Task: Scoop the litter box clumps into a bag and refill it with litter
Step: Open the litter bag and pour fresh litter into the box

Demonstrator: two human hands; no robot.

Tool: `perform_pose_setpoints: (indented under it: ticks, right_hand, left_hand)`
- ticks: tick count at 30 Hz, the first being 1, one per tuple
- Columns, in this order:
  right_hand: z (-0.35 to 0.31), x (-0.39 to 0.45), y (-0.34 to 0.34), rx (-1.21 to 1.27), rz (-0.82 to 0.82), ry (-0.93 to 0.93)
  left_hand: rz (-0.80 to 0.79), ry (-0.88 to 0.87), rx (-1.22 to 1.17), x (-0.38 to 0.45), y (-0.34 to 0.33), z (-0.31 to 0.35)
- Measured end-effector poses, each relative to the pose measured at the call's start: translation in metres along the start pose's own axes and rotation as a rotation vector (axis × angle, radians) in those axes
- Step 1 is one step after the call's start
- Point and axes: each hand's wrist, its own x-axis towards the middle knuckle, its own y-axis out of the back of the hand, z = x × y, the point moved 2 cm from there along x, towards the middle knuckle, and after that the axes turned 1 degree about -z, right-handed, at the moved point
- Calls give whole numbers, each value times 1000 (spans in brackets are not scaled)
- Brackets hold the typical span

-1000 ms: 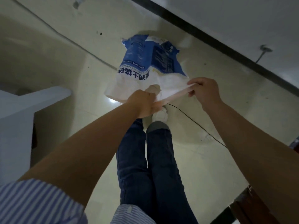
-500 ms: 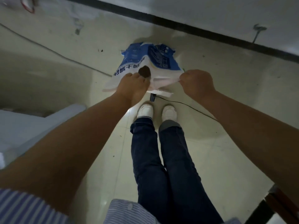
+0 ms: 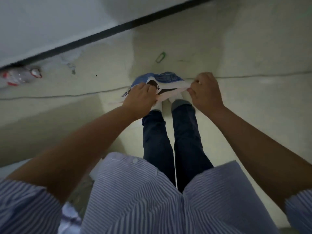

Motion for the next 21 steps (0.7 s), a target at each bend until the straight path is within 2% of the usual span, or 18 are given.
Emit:
perform_pose_setpoints:
  ticks: [4, 6, 9, 12, 14, 19, 21]
  right_hand:
    - [-3, -98, 17, -34, 61, -280]
    - [-5, -146, 24, -47, 85, -468]
    - [-8, -225, 28, -59, 78, -761]
    - [-12, -299, 27, 70, -27, -1103]
    - [-12, -350, 18, 198, -24, -1249]
    - [-12, -471, -6, 213, 379, -1491]
    - [-13, -527, -19, 237, 443, -1585]
  left_hand:
    - [-13, -67, 2, 0, -10, 62]
    - [-113, -58, 42, 0, -20, 104]
    - [-203, -201, 156, -4, -40, 168]
    - [-257, -363, 332, -5, -61, 236]
    - [-271, -469, 417, -8, -82, 281]
    - [-350, -762, 528, -37, -150, 396]
    - [-446, -873, 609, -58, -180, 448]
